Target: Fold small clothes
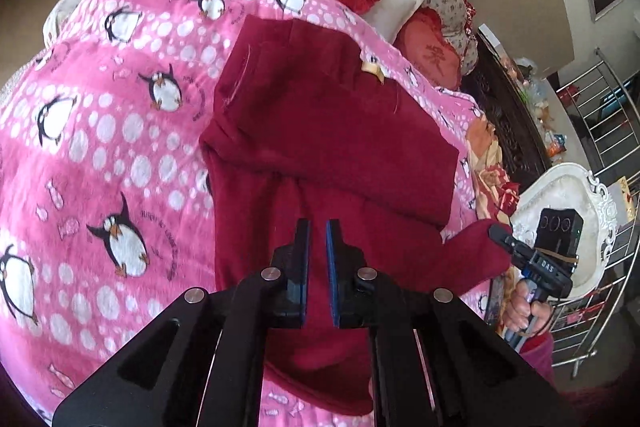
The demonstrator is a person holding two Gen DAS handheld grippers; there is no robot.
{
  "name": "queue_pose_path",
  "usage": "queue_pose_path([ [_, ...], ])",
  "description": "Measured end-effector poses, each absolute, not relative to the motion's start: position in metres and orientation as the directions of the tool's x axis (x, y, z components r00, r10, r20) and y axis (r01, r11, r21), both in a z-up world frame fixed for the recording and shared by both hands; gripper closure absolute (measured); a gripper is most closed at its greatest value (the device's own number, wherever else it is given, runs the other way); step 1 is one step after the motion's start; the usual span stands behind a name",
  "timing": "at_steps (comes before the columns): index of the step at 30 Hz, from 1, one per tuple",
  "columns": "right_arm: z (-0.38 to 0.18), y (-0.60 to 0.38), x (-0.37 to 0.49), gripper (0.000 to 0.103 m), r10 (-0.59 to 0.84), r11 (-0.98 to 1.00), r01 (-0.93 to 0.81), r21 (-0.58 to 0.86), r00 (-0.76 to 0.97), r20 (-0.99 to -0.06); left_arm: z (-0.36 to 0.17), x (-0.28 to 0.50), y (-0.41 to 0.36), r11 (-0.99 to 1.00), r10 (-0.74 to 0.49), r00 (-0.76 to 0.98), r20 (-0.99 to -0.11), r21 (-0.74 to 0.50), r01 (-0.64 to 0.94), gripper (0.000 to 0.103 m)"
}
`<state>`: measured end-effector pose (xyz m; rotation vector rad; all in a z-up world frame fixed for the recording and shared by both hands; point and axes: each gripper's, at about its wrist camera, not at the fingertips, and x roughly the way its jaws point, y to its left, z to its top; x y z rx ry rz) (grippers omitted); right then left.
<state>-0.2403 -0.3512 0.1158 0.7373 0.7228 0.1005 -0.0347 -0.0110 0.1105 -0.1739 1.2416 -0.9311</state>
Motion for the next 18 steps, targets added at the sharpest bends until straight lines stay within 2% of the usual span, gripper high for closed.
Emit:
queue_pose_path([
  [1, 0.113, -0.353, -0.241, 0.089, 0.326, 0.747, 0.166, 0.644, 0.753, -0.572, 0.105, -0.040, -0.006, 0.645, -0.668, 0.001, -0.744, -0.578, 0.501, 0.083],
  [2, 0.109, -0.355, -0.242, 0.089, 0.328, 0.742, 0.172, 0.648, 0.750, -0.575, 0.098, -0.047, 0.001, 0.661, -0.650, -0.010, -0.760, -0.572, 0.486, 0.068],
  [4, 0.103, -0.358, -0.244, 0.089, 0.333, 0.725, 0.182, 0.664, 0.752, -0.569, 0.085, -0.062, 0.016, 0.684, -0.637, -0.037, -0.770, -0.586, 0.435, 0.049],
  [9, 0.097, -0.363, -0.252, 0.089, 0.337, 0.700, 0.197, 0.686, 0.756, -0.561, 0.061, -0.107, 0.042, 0.681, -0.628, -0.162, -0.761, -0.639, 0.357, 0.045],
  [14, 0.100, -0.360, -0.255, 0.089, 0.341, 0.711, 0.184, 0.679, 0.754, -0.561, 0.054, -0.142, 0.041, 0.630, -0.675, -0.221, -0.704, -0.705, 0.324, 0.029],
  [18, 0.101, -0.359, -0.255, 0.089, 0.340, 0.711, 0.183, 0.678, 0.755, -0.560, 0.045, -0.145, 0.016, 0.647, -0.657, -0.203, -0.726, -0.681, 0.342, 0.029],
])
